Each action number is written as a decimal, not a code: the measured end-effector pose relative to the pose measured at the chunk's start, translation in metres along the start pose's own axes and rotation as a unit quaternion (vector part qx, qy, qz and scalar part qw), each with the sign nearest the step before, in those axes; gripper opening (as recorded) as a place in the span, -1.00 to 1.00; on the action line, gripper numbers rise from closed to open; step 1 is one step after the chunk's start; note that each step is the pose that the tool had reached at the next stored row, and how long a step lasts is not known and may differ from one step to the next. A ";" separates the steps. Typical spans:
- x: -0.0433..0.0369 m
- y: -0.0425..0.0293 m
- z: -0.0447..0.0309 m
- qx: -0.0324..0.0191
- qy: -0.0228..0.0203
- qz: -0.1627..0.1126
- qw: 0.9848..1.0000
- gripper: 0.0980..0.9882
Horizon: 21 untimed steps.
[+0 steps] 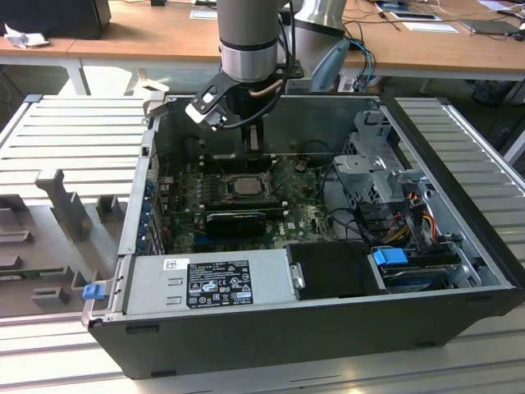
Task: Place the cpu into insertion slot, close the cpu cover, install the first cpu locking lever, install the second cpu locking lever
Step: 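Close the cpu cover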
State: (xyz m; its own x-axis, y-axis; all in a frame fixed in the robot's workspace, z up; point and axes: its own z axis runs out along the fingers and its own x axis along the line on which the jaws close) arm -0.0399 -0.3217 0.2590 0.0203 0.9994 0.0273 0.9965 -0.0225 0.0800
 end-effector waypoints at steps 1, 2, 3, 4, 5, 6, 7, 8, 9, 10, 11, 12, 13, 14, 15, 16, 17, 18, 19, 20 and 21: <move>0.0001 0.0002 -0.0021 0.000 0.000 0.000 1.000 -0.98; 0.0001 0.0003 -0.0034 0.000 0.000 0.000 1.000 -0.98; 0.0001 0.0004 -0.0047 0.000 0.000 0.000 1.000 -0.98; 0.0002 0.0006 -0.0079 0.000 0.000 0.000 1.000 -0.98; 0.0003 0.0008 -0.0098 0.000 0.000 0.000 1.000 -0.98; 0.0003 0.0010 -0.0118 0.000 0.000 0.000 1.000 -0.98; 0.0005 0.0012 -0.0148 0.000 0.000 0.000 1.000 -0.98; 0.0005 0.0013 -0.0165 0.000 0.000 0.000 1.000 -0.98; 0.0006 0.0015 -0.0187 0.000 0.000 0.000 1.000 -0.98; 0.0007 0.0017 -0.0200 0.000 0.000 0.000 1.000 -0.98; 0.0007 0.0025 -0.0208 0.000 0.000 0.000 1.000 -0.98; 0.0008 0.0050 -0.0209 0.000 0.000 0.000 1.000 -0.98; 0.0009 0.0084 -0.0211 0.000 0.000 0.000 1.000 -0.98; 0.0009 0.0118 -0.0211 0.000 0.000 0.000 1.000 -0.98; 0.0010 0.0157 -0.0212 0.001 0.000 0.000 1.000 -0.98; 0.0011 0.0196 -0.0210 0.001 0.000 0.000 1.000 -0.98; 0.0012 0.0223 -0.0208 0.001 0.000 0.000 1.000 -0.98; 0.0012 0.0252 -0.0205 0.001 0.000 0.000 1.000 -0.98; 0.0013 0.0278 -0.0203 0.002 0.000 0.000 1.000 -0.98; 0.0014 0.0309 -0.0200 0.002 0.000 0.000 1.000 -0.98; 0.0014 0.0335 -0.0195 0.002 0.000 0.000 1.000 -0.98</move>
State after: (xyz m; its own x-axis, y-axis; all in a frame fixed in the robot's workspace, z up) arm -0.0080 -0.3215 0.2811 0.0205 0.9994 0.0273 0.9969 -0.0225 0.0753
